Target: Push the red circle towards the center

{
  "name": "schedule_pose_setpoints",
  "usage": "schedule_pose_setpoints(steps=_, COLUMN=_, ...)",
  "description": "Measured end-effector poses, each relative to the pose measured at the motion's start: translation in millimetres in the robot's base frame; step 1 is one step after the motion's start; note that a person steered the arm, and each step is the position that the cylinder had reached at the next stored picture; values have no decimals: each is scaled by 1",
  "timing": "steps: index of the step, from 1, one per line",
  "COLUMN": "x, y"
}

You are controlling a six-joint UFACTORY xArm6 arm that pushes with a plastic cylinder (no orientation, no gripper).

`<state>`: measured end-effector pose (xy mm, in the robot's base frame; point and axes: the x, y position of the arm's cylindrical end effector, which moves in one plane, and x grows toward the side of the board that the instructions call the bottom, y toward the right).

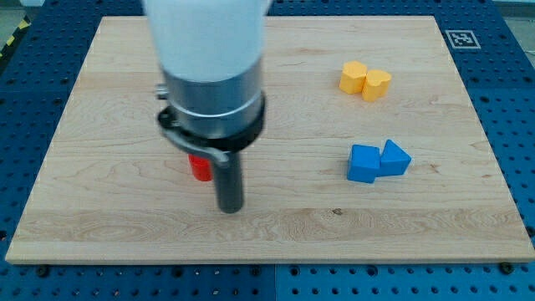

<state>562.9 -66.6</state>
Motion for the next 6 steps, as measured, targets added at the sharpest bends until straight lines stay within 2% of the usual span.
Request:
schedule_pose_setpoints(steps=1, x=-20, y=-47)
schedule_pose_setpoints(steps=2, x=-37, y=-70)
schedule_pose_setpoints(steps=3, x=-37, y=-70)
schedule_pose_setpoints(steps=6, x=-37, y=-9)
